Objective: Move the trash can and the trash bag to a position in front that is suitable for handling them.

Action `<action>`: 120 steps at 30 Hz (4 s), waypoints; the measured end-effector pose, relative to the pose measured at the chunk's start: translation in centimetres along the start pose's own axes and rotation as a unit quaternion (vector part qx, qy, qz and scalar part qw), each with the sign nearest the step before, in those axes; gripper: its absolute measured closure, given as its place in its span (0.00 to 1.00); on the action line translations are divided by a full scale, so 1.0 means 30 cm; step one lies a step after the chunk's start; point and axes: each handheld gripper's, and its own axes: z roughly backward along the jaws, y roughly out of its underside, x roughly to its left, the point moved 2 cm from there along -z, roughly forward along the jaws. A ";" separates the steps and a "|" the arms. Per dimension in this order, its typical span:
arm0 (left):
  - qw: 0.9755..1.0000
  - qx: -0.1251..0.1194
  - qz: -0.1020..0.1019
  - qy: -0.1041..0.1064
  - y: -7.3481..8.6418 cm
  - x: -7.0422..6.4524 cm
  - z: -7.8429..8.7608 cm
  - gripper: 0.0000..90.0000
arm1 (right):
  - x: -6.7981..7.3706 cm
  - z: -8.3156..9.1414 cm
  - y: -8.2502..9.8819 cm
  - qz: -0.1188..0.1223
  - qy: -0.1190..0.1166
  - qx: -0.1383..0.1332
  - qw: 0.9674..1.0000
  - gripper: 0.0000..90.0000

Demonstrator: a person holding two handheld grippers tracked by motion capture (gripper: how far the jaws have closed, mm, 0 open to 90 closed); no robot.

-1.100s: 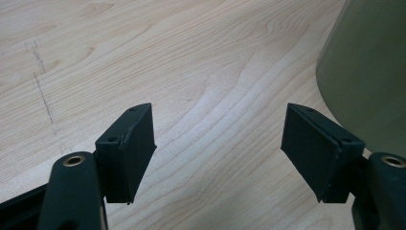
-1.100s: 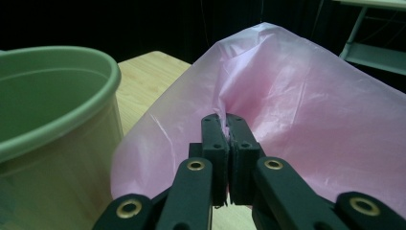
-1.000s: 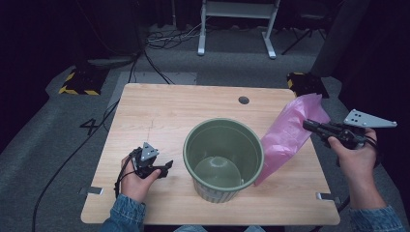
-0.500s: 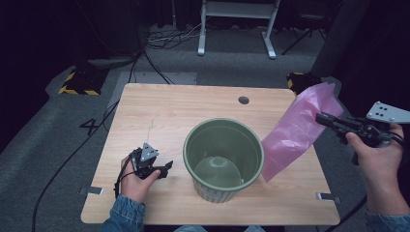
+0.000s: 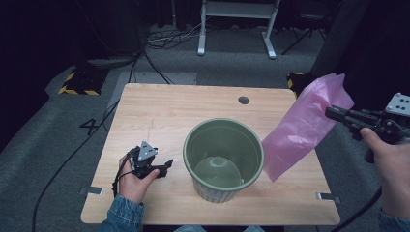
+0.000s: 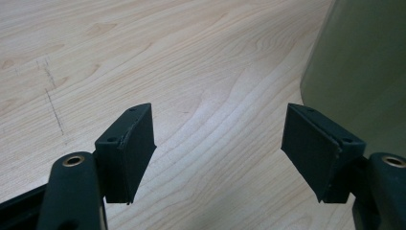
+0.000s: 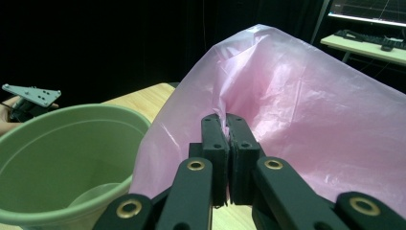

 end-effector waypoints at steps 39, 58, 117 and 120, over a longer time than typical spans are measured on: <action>1.000 0.006 0.006 -0.005 0.025 0.014 0.016 0.30 | 0.149 -0.090 -0.386 0.040 -0.055 -0.053 0.996 0.98; 1.000 0.006 0.005 -0.004 0.025 0.014 0.014 0.30 | 0.250 -0.199 -0.414 0.035 -0.107 -0.057 0.992 0.98; 1.000 0.006 0.000 -0.005 0.022 0.019 0.014 0.30 | 0.443 -0.532 0.145 0.017 -0.148 0.130 0.980 0.57; 1.000 0.009 0.000 -0.004 0.022 0.016 0.010 0.30 | 0.426 -0.500 0.130 0.014 -0.141 0.118 0.983 0.55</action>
